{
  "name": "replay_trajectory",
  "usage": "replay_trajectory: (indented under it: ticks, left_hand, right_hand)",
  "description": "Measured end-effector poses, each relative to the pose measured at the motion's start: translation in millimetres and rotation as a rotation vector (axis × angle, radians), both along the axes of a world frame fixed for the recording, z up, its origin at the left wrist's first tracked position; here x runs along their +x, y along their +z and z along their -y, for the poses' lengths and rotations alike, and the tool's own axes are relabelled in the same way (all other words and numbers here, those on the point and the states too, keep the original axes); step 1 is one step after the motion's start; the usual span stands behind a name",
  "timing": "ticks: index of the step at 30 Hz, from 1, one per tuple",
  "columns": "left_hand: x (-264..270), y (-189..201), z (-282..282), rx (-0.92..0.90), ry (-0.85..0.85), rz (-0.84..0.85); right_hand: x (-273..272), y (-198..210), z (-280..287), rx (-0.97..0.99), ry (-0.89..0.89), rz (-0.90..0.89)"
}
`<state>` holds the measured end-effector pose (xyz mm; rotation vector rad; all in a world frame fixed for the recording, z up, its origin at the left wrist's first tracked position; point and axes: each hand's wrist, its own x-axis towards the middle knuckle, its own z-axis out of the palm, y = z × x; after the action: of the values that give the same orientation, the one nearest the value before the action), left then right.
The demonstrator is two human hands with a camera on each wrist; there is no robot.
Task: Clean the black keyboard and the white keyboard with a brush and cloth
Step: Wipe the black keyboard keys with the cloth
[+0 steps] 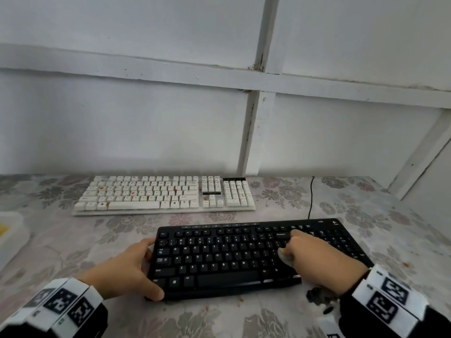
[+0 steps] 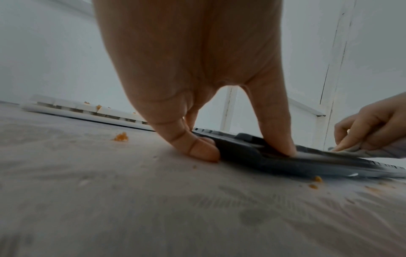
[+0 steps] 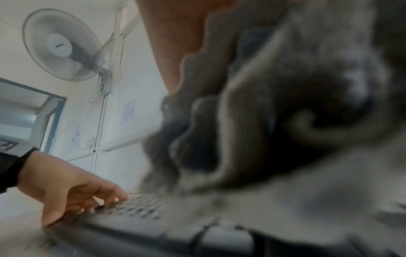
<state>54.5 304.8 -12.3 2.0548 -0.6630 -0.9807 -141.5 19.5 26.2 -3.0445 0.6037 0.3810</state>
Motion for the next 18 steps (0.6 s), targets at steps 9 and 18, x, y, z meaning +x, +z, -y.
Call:
replay_trajectory:
  ticks: [9,18]
  left_hand:
    - [-7,7,4,-0.002,-0.008,0.030]
    - [-5,5,3,0.008,-0.003,0.024]
  right_hand:
    - [50,-3,-83,0.142,0.407,0.094]
    - [-4,-32,-1,0.161,0.092,0.186]
